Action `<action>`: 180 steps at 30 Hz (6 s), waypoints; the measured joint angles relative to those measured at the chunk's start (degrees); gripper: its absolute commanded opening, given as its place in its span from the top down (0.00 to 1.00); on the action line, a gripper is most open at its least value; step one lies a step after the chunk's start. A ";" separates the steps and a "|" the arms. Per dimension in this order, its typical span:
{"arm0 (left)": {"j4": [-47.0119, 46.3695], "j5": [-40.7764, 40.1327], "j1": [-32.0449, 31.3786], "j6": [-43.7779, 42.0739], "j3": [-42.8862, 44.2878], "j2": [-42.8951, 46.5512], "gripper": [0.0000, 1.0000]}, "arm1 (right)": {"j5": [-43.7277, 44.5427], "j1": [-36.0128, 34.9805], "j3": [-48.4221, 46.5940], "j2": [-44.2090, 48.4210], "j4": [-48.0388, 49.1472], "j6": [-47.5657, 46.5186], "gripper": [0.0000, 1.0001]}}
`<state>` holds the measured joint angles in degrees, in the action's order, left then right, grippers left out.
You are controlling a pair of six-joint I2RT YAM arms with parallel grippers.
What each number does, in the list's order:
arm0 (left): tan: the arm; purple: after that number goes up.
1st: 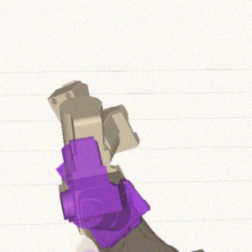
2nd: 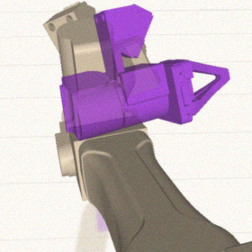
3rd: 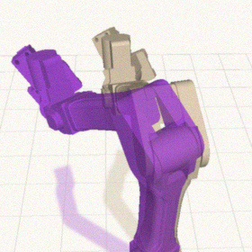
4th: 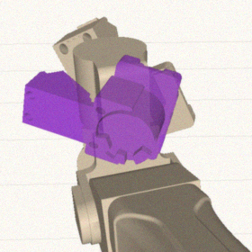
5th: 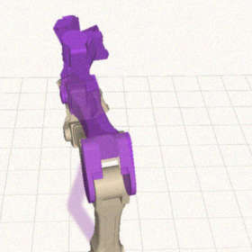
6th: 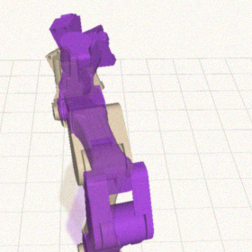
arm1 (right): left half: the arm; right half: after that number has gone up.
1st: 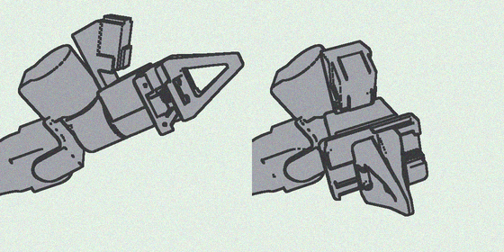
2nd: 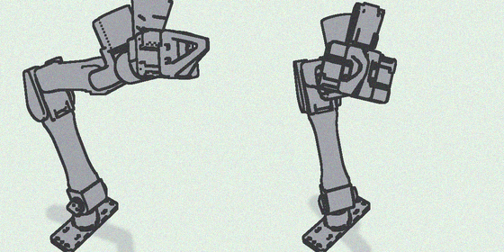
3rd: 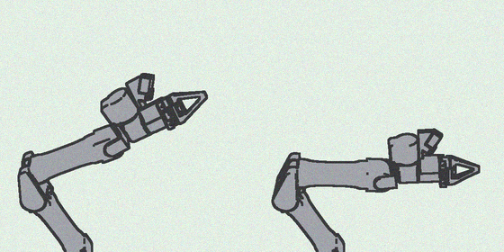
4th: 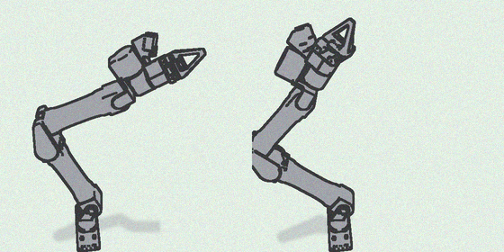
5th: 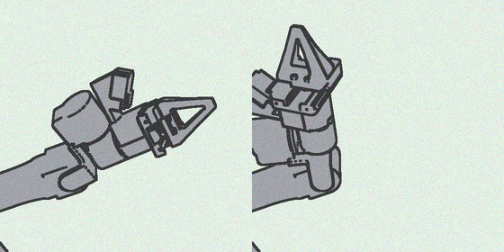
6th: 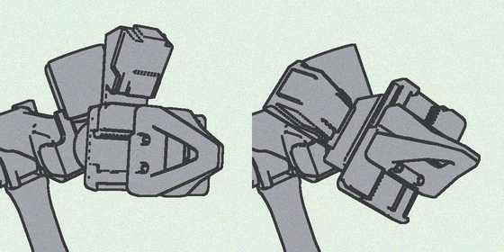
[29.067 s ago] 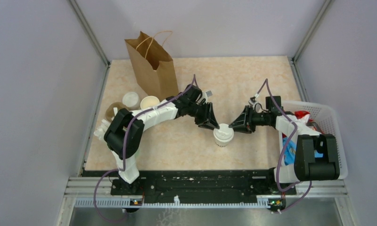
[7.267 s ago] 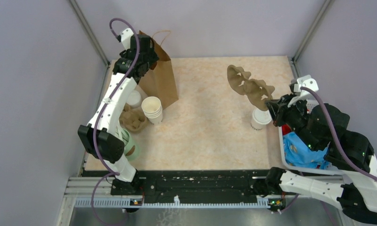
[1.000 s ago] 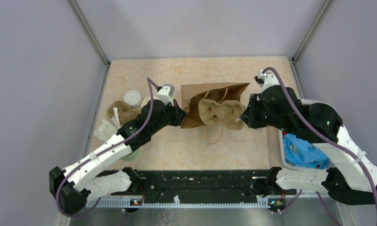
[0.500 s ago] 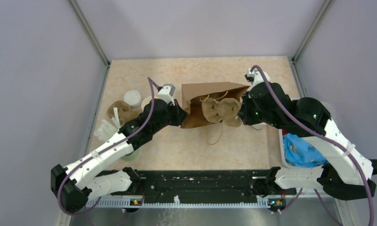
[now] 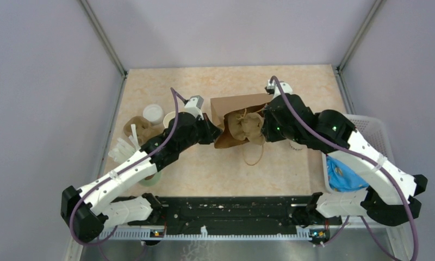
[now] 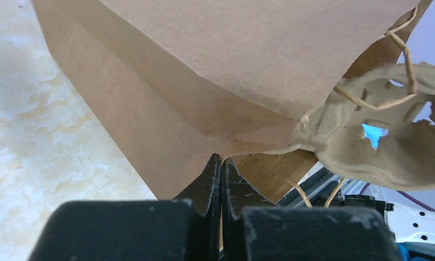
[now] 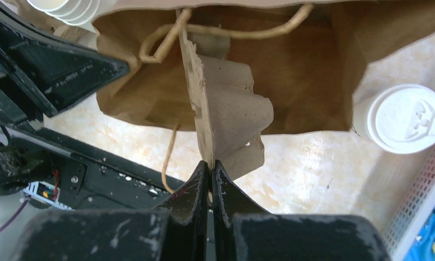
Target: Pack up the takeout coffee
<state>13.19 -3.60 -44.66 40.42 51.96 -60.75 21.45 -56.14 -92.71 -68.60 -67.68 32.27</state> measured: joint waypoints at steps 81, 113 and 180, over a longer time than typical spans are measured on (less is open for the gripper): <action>2.38 -0.79 0.00 6.16 1.66 -0.63 1.00 | -14.71 17.79 25.09 -15.89 51.06 -22.36 0.86; 5.07 -1.55 0.00 7.15 3.17 -0.61 1.00 | -36.09 19.87 25.51 -19.52 57.70 -35.15 0.97; 13.55 -6.16 -0.20 15.78 14.03 -2.89 1.00 | -18.84 15.37 10.93 -7.65 16.87 -17.77 0.22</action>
<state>26.74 -9.76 -44.86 56.21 66.00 -63.64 2.61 -40.77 -81.78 -76.25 -50.81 14.50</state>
